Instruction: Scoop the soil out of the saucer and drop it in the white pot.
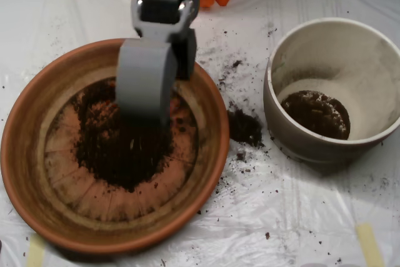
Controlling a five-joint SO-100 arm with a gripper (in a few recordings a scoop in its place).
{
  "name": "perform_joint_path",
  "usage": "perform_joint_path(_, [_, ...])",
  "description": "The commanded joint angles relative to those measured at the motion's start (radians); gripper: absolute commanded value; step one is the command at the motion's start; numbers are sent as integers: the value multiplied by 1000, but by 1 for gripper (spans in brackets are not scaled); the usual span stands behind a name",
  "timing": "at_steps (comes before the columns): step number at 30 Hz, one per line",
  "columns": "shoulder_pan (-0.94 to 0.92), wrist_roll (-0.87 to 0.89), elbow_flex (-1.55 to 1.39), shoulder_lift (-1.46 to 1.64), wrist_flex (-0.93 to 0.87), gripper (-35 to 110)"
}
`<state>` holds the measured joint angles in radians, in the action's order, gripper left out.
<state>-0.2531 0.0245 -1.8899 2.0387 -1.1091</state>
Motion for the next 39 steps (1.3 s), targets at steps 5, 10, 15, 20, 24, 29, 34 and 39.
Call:
perform_joint_path(5, [-190, -43, -285, 67, 219, 45])
perform_joint_path(10, [-235, -61, -310, -77, 295, 45])
perform_joint_path(15, [-262, -81, -212, -239, 284, 45])
perform_joint_path(20, [-270, -97, -98, -391, 239, 51])
perform_joint_path(24, [-267, -101, -31, -454, 236, 52])
perform_joint_path(29, [-258, -121, 132, -612, 133, 52])
perform_joint_path(34, [-253, -167, 305, -758, -3, 49])
perform_joint_path(39, [-247, -195, 420, -853, -101, 49])
